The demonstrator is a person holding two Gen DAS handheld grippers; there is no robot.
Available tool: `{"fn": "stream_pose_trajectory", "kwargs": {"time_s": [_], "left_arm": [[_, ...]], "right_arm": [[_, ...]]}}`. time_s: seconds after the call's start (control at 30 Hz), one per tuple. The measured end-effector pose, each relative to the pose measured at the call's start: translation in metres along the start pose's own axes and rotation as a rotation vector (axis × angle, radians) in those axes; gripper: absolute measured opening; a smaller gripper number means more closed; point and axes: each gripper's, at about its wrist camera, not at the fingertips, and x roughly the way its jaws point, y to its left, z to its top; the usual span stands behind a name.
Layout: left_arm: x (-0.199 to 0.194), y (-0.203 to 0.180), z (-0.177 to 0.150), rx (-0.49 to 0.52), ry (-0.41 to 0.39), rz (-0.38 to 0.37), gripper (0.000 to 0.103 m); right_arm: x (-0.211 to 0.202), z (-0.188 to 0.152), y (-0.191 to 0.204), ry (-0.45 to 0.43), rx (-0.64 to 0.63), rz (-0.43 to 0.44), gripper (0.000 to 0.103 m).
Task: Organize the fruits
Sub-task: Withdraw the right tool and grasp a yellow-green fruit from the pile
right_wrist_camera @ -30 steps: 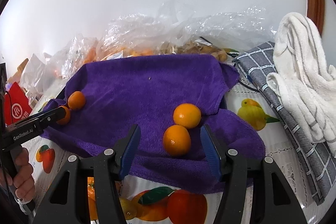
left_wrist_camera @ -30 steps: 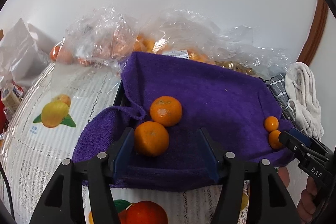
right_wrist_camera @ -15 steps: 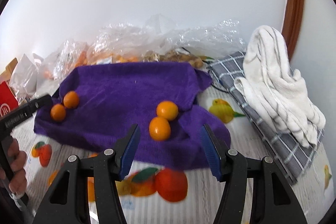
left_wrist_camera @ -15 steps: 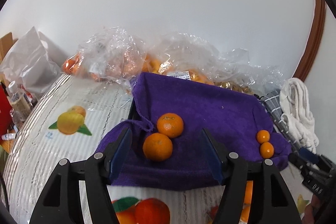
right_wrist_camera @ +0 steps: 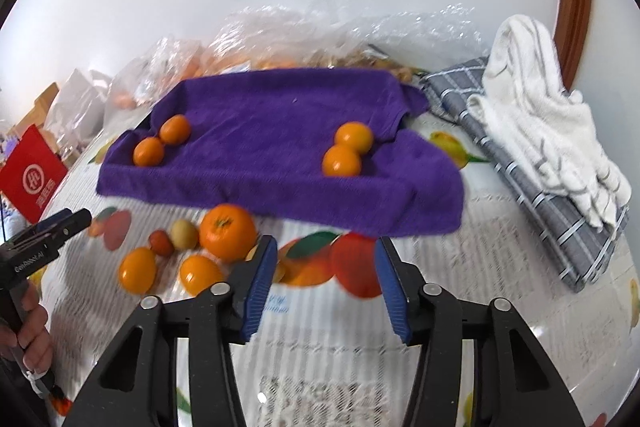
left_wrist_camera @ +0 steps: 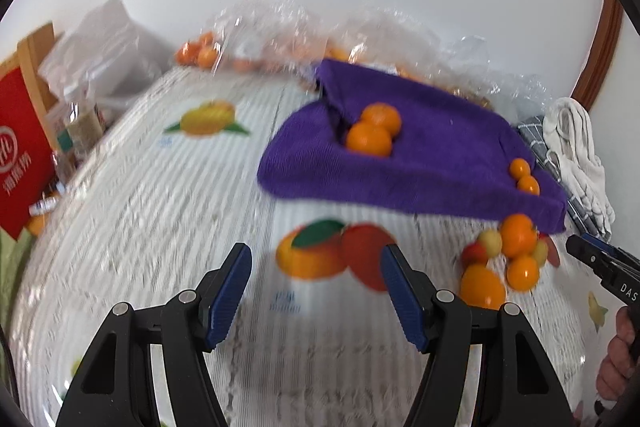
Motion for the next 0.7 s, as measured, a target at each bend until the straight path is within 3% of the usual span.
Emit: {"fn": "stream_pose_trajectory", "kwargs": {"time_s": [0.1, 0.33, 0.57, 0.63, 0.7], "left_arm": [[0.007, 0.005, -0.005, -0.007, 0.050, -0.011, 0.065], [0.007, 0.000, -0.008, 0.019, 0.042, 0.005, 0.065], [0.009, -0.004, -0.007, 0.028, 0.050, -0.004, 0.073], [0.009, -0.004, -0.006, 0.027, 0.050, -0.032, 0.077], [0.008, -0.001, -0.006, 0.010, 0.047, -0.053, 0.077]], "right_arm": [[0.000, -0.003, 0.009, 0.002, -0.013, 0.033, 0.050], [0.023, -0.004, 0.019, 0.042, -0.029, 0.049, 0.048], [0.048, -0.005, 0.023, 0.097, -0.036, 0.063, 0.045], [0.049, -0.004, 0.024, 0.099, -0.043, 0.050, 0.041], [0.049, -0.004, 0.025, 0.101, -0.050, 0.059, 0.028]]}}
